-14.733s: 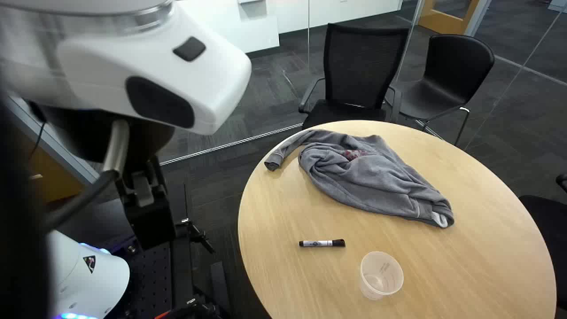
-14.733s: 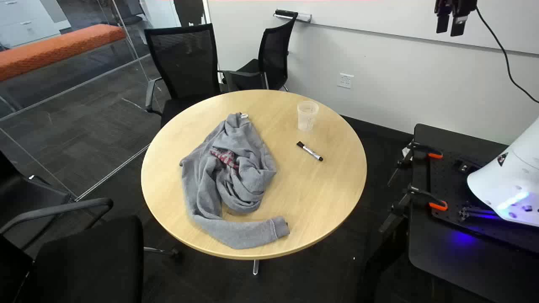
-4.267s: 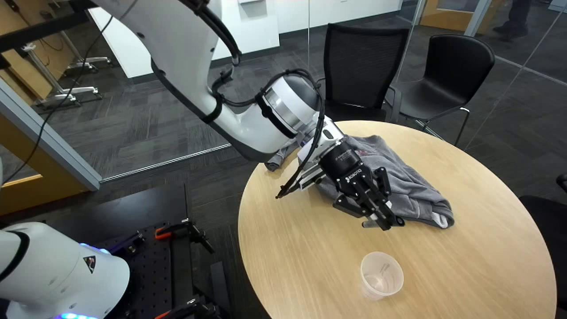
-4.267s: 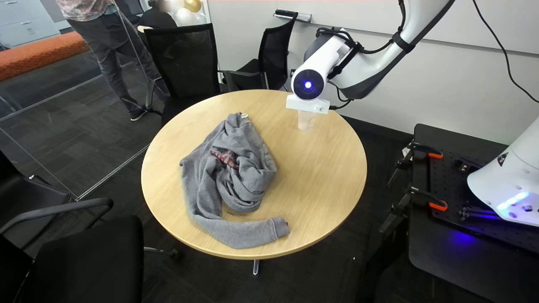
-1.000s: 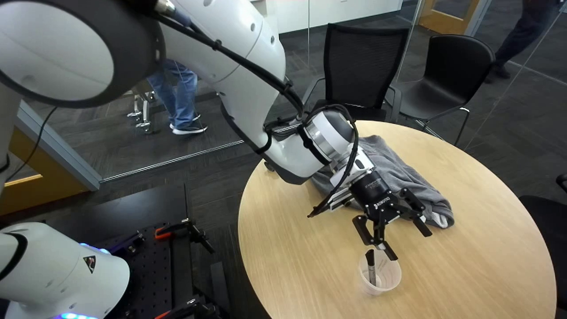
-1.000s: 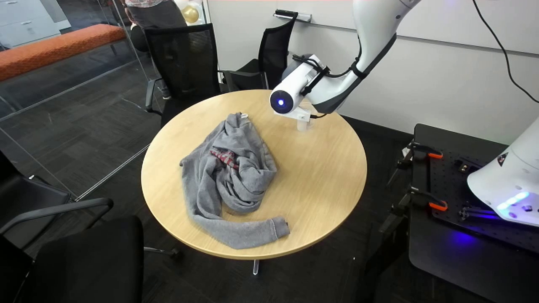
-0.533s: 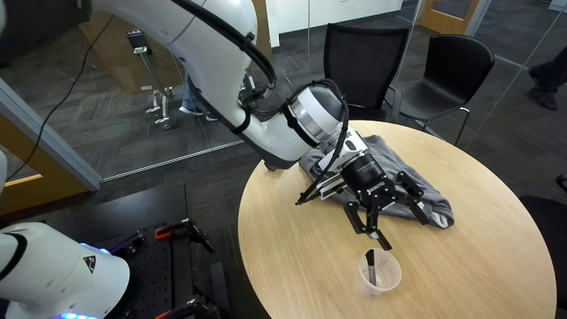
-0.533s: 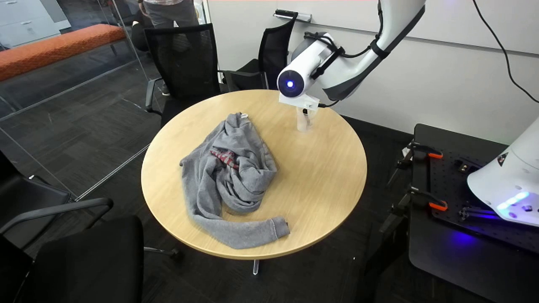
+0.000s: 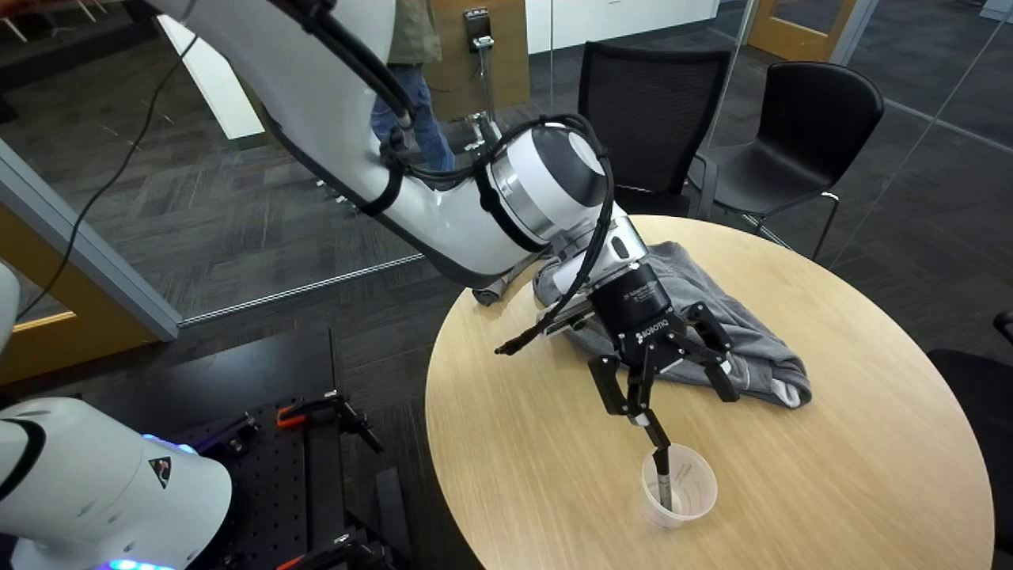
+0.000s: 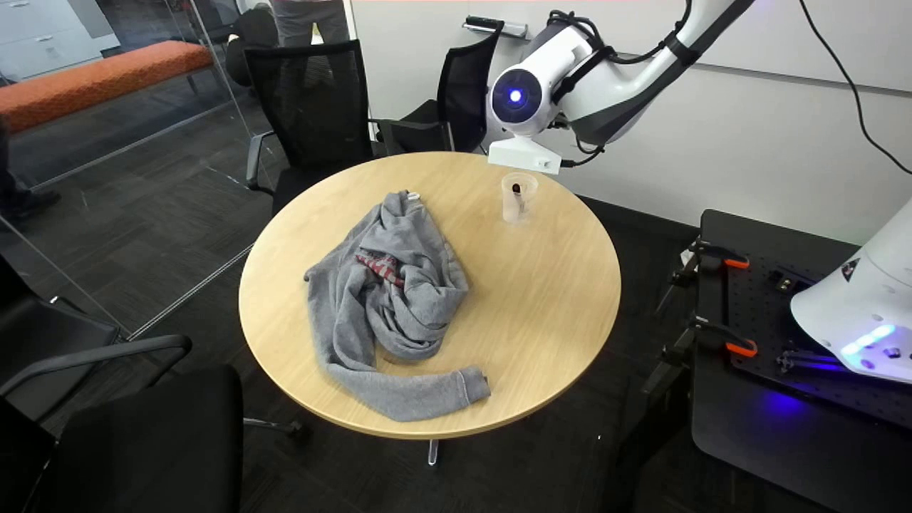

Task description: Put the marker in the cup then put it back on the table

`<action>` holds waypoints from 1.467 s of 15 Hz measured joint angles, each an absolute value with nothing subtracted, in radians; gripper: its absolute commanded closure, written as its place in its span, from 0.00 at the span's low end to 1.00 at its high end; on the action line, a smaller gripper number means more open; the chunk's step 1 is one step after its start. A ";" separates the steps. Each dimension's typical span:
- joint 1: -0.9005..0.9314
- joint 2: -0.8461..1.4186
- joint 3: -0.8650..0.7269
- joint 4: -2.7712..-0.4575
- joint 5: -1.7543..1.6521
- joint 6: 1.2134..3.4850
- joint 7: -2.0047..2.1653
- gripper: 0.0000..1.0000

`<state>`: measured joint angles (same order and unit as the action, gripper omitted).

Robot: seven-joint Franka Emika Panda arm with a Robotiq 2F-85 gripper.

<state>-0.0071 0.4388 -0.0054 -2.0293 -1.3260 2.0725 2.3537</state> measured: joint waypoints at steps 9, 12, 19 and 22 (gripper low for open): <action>-0.125 0.397 -0.021 -2.059 -0.974 2.414 1.933 0.00; -0.161 0.401 -0.011 -2.065 -0.803 2.494 1.715 0.00; -0.134 0.407 -0.049 -2.067 -0.667 2.517 1.538 0.00; -0.108 0.414 -0.077 -2.065 -0.641 2.517 1.538 0.00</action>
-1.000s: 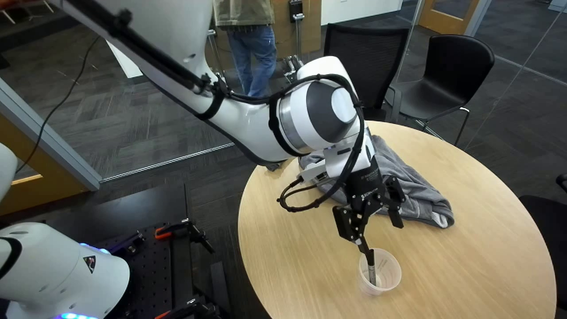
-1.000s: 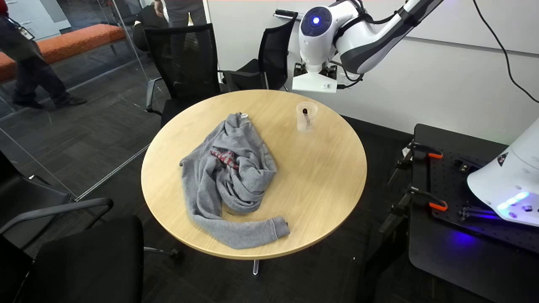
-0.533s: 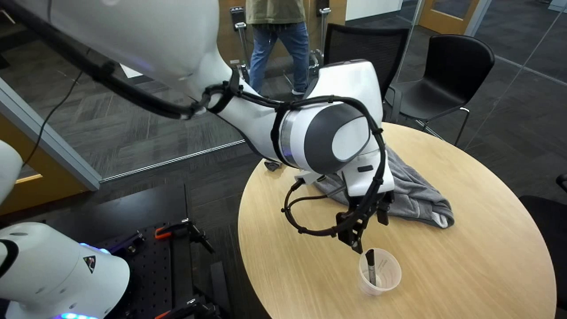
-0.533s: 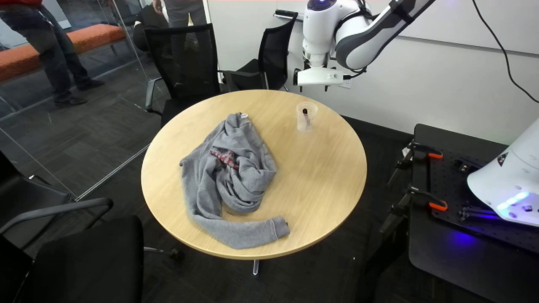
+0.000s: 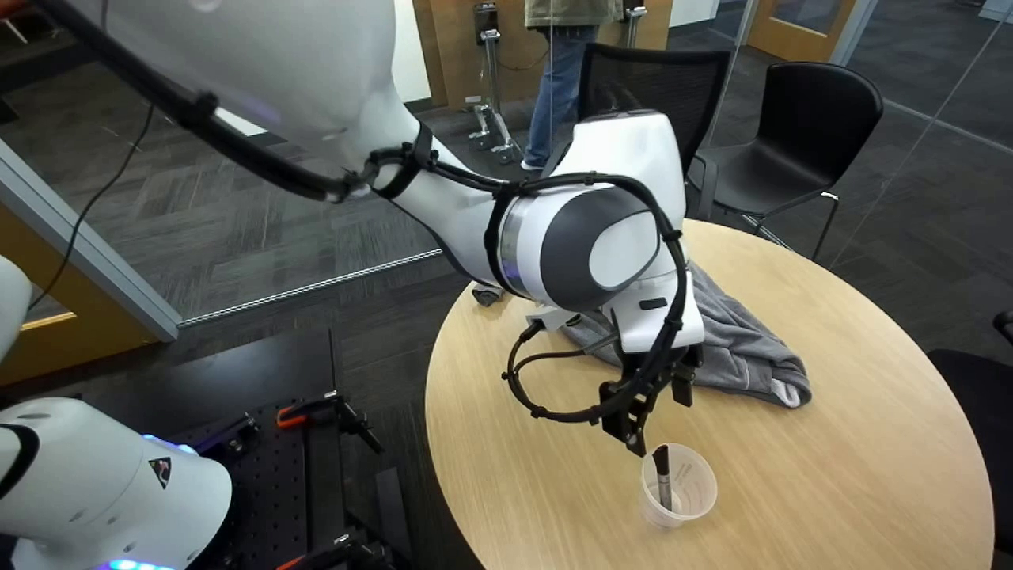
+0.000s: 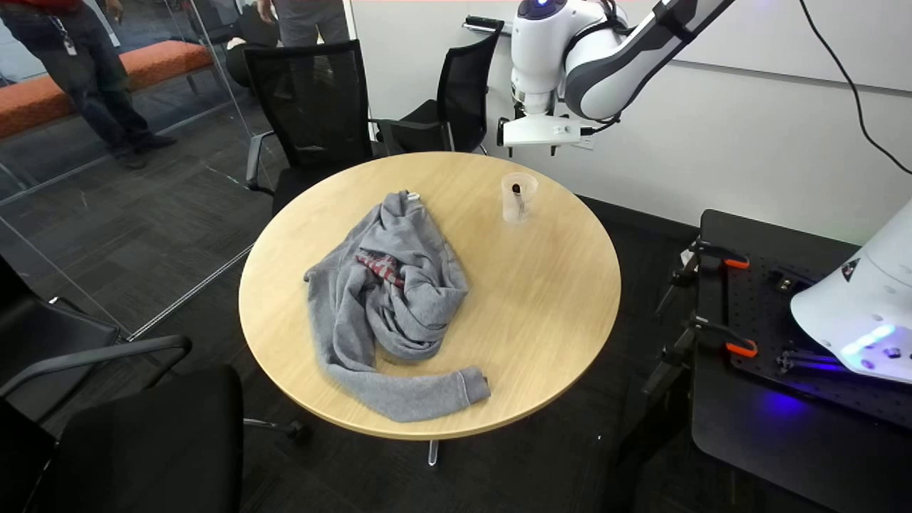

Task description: Put the marker in the cup then put it back on the table

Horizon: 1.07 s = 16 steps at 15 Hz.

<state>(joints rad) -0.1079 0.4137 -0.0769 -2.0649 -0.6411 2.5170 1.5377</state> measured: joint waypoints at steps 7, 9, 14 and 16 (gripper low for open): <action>-0.064 0.475 -0.144 -2.017 -0.472 2.517 1.490 0.00; -0.065 0.493 -0.149 -1.999 -0.403 2.517 1.431 0.00; -0.073 0.533 -0.158 -1.948 -0.244 2.517 1.276 0.00; -0.081 0.553 -0.158 -1.924 -0.186 2.517 1.221 0.00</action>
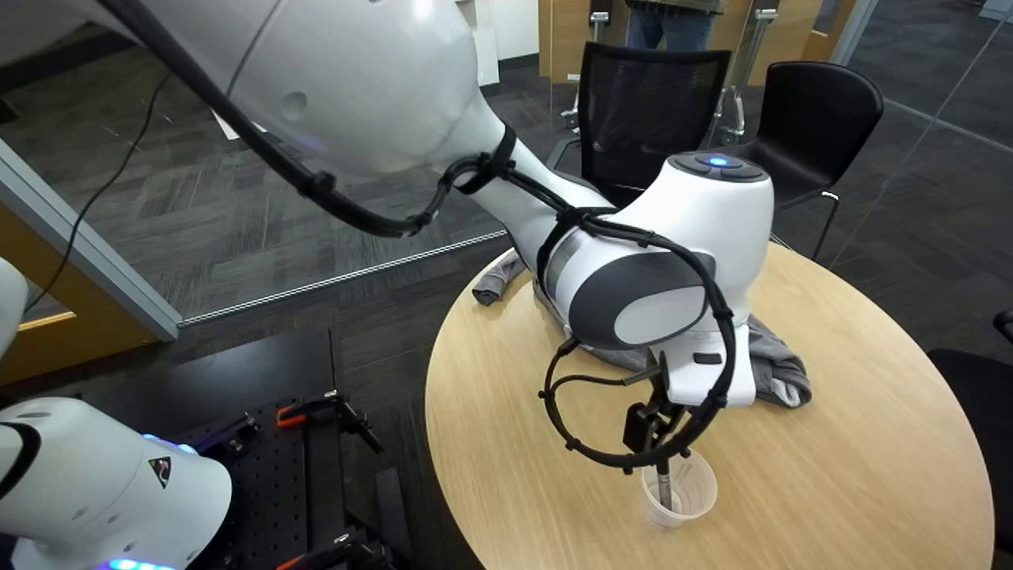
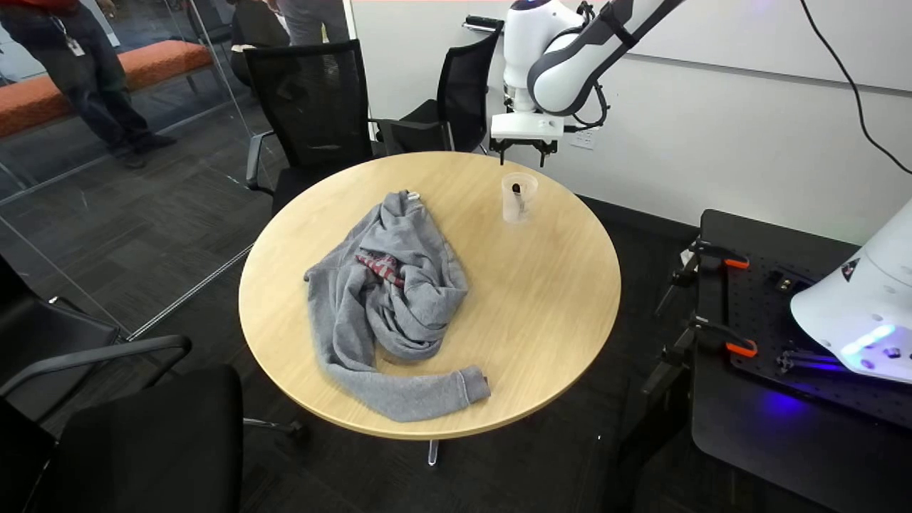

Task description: Put the marker in the cup then put it back on the table

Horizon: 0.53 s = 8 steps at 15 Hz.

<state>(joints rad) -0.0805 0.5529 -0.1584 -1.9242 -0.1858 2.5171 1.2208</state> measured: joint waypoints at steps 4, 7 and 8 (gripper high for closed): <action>-0.101 0.600 -0.158 -1.873 -0.060 2.515 1.123 0.00; -0.118 0.631 -0.158 -1.838 0.027 2.513 1.062 0.04; -0.122 0.641 -0.158 -1.827 0.049 2.512 1.047 0.07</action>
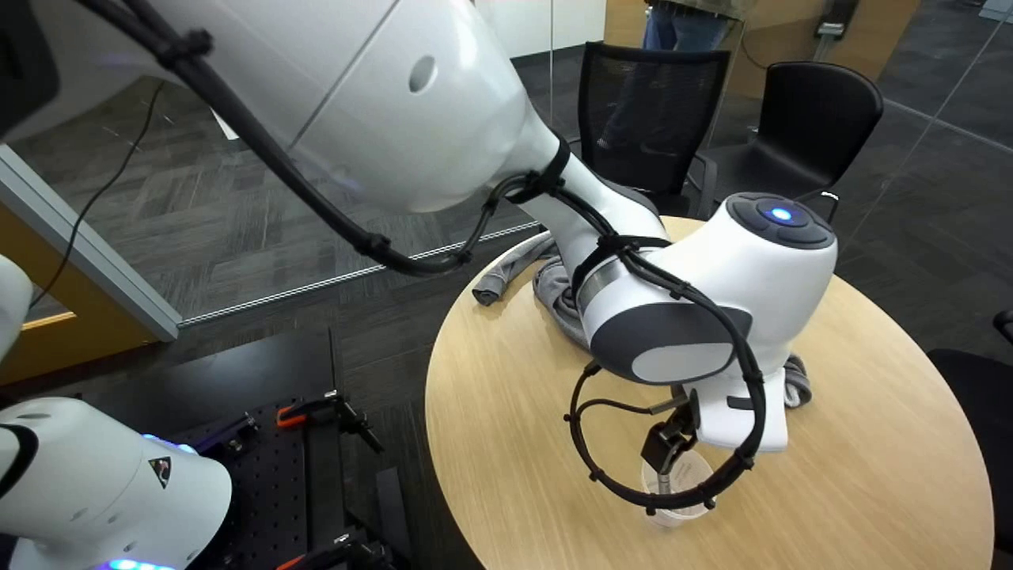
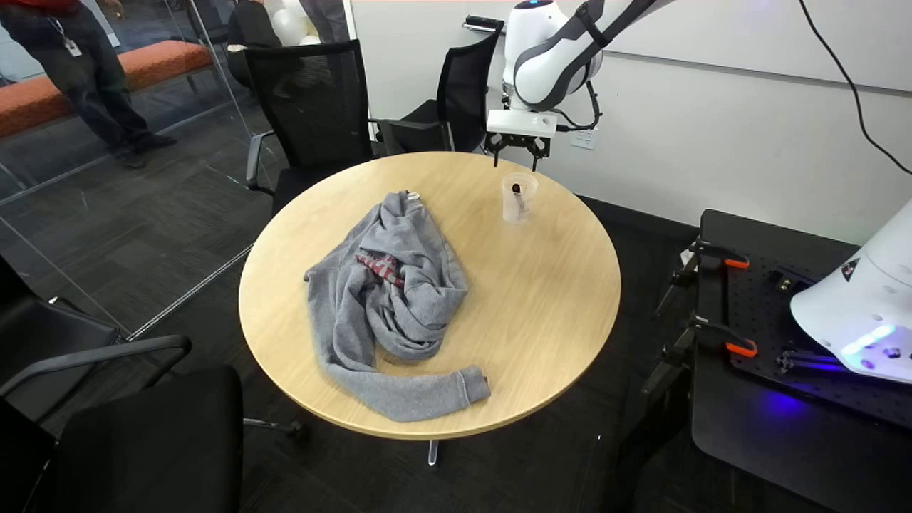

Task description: Put the marker in the cup then put it back on the table

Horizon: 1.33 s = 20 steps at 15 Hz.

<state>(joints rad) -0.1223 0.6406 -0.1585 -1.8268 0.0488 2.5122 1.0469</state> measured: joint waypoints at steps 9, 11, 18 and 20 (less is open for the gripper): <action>-0.145 0.669 -0.158 -1.792 0.183 2.484 0.956 0.41; -0.153 0.669 -0.158 -1.792 0.208 2.476 0.933 0.40; -0.182 0.668 -0.158 -1.793 0.263 2.420 0.878 0.42; -0.184 0.668 -0.158 -1.793 0.271 2.402 0.866 0.43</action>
<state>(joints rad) -0.1843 0.6683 -0.1577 -1.7929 0.2715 2.4021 0.8659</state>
